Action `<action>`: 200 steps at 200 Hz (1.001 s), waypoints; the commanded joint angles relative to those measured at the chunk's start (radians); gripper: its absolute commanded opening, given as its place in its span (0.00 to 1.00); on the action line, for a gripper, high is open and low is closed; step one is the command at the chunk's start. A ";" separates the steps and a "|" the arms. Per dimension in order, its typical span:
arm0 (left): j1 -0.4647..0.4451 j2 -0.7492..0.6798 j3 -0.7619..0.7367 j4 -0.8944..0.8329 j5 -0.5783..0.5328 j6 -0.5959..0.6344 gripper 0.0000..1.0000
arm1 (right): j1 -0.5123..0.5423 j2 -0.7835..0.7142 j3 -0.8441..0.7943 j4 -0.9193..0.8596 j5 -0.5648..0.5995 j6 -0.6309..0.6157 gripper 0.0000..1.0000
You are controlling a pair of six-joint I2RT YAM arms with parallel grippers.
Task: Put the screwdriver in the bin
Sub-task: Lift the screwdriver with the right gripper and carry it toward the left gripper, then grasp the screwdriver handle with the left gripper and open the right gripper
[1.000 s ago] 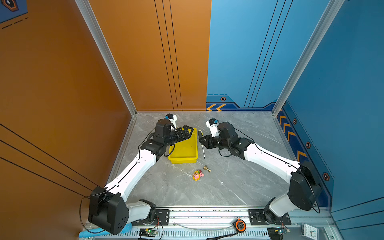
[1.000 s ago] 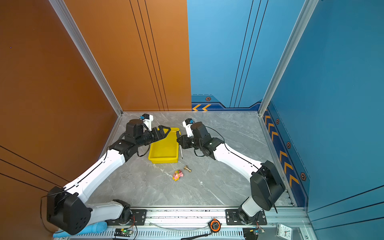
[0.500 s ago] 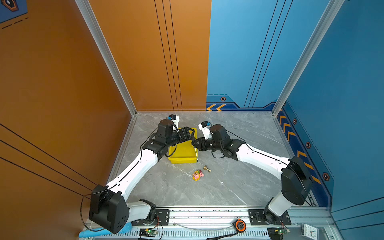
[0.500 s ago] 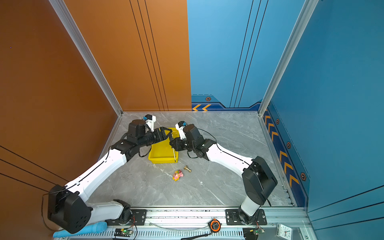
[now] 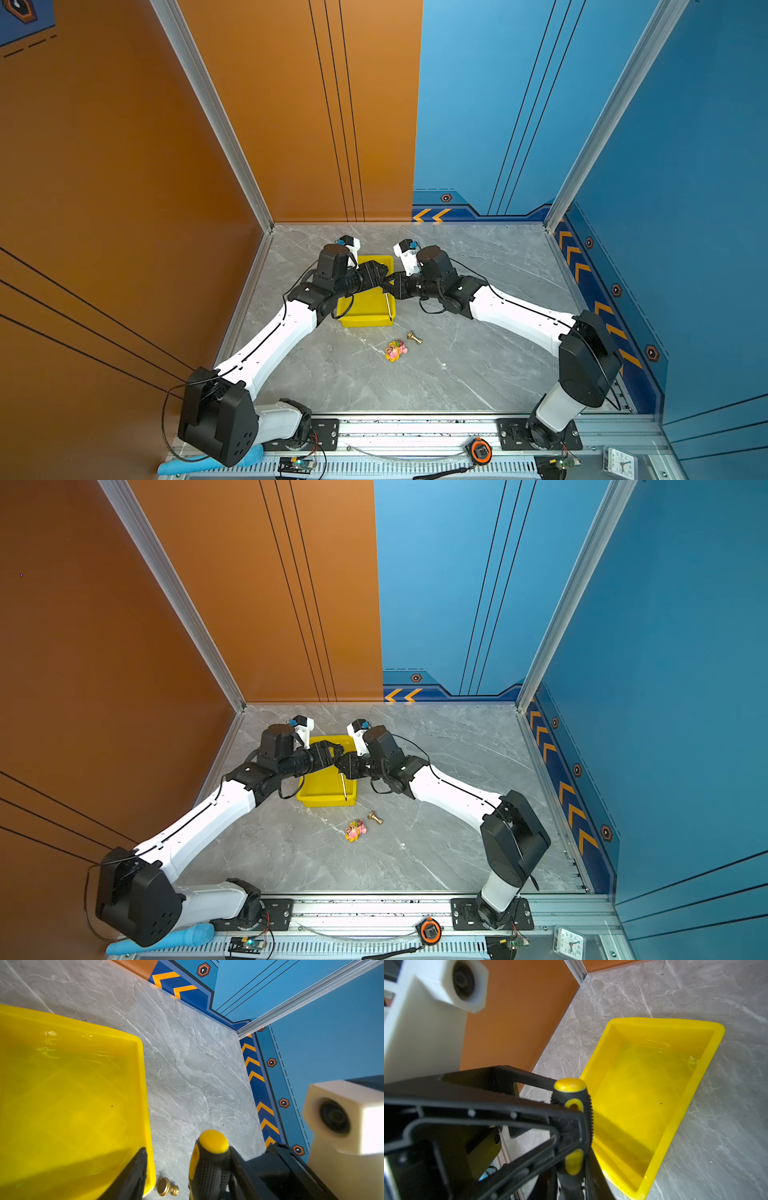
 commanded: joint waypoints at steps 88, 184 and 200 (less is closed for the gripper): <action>-0.006 0.008 -0.044 0.054 0.026 -0.038 0.34 | 0.018 0.021 0.049 0.024 -0.027 -0.011 0.00; 0.009 -0.026 -0.048 0.001 -0.033 0.036 0.00 | 0.018 0.022 0.055 -0.014 -0.011 -0.018 0.33; 0.015 -0.026 -0.024 -0.079 -0.092 0.106 0.00 | 0.014 0.016 0.053 -0.030 -0.006 -0.015 0.47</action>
